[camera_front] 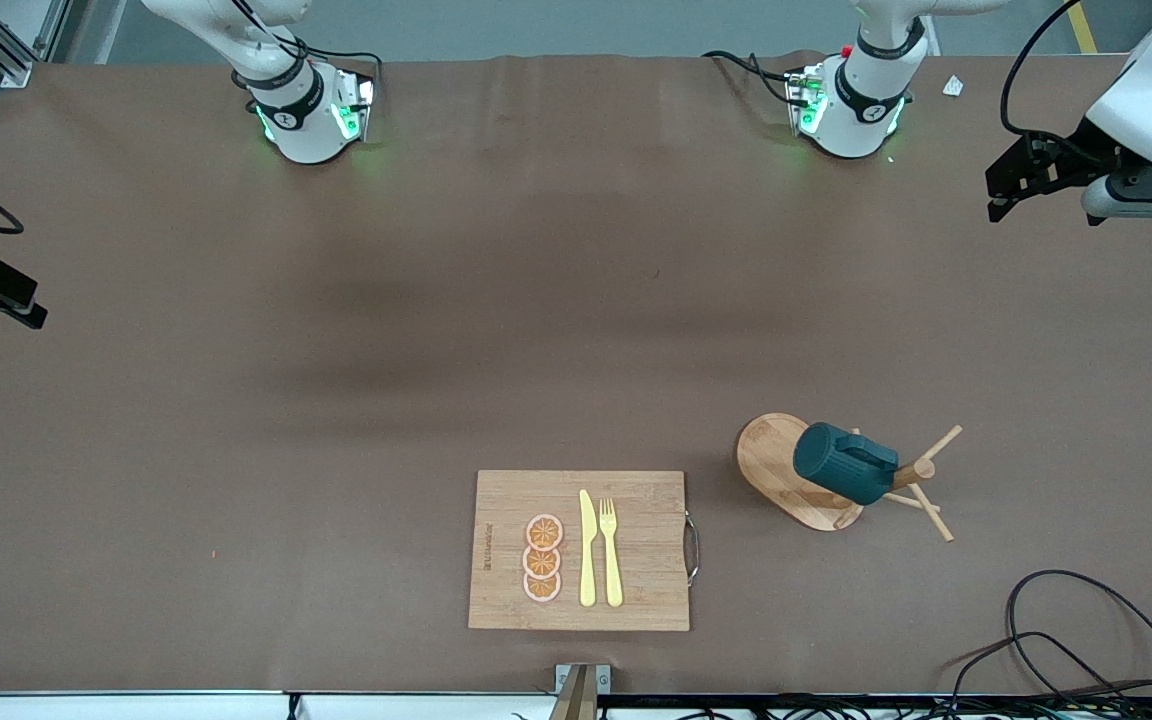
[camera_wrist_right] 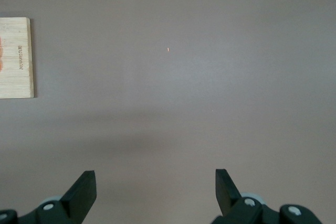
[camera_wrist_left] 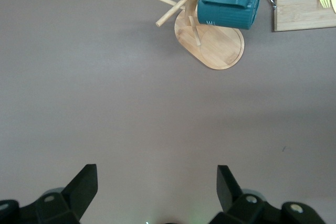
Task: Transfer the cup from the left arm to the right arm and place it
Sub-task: 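Reach the left gripper toward the teal mug on the wooden stand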
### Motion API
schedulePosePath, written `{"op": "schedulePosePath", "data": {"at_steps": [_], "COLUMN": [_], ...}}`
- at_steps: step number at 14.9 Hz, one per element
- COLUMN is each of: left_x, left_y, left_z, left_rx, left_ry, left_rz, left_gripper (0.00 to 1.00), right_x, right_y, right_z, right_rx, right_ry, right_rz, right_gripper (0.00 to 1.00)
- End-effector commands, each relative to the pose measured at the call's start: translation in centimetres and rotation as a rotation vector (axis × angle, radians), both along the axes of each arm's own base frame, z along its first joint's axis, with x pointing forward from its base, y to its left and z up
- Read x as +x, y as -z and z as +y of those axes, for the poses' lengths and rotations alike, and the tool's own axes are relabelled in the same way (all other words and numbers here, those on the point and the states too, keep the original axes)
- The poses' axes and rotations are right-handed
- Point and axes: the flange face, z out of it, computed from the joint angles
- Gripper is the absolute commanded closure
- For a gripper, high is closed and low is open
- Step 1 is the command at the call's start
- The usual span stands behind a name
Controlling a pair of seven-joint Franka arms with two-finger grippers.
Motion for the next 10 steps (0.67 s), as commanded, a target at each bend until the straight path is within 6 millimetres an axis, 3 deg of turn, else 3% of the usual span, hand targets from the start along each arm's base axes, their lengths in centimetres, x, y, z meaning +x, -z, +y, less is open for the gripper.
{"op": "schedulePosePath", "data": {"at_steps": [1, 5, 6, 8, 10], "left_x": [0.5, 3.1, 3.9, 5.8, 7.4], "left_y": [-0.3, -1.1, -0.7, 2.2, 3.2], "left_z": [-0.1, 0.2, 0.3, 0.5, -0.3], "left_rx": [0.013, 0.001, -0.003, -0.022, -0.032], "left_ry": [0.008, 0.003, 0.004, -0.006, -0.038], "left_rz": [-0.01, -0.037, -0.03, 0.02, 0.025], "left_gripper": [0.0, 0.0, 0.0, 0.0, 0.0], "right_x": [-0.4, -0.4, -0.4, -0.4, -0.3], "right_y": [-0.2, -0.2, -0.2, -0.2, -0.1], "right_z": [0.1, 0.1, 0.1, 0.0, 0.0], "right_rx": [0.004, 0.006, 0.004, 0.004, 0.006], "right_ry": [0.011, 0.011, 0.011, 0.012, 0.014], "right_rz": [-0.003, -0.004, -0.003, -0.002, -0.002], "right_gripper": [0.0, 0.0, 0.0, 0.0, 0.0]}}
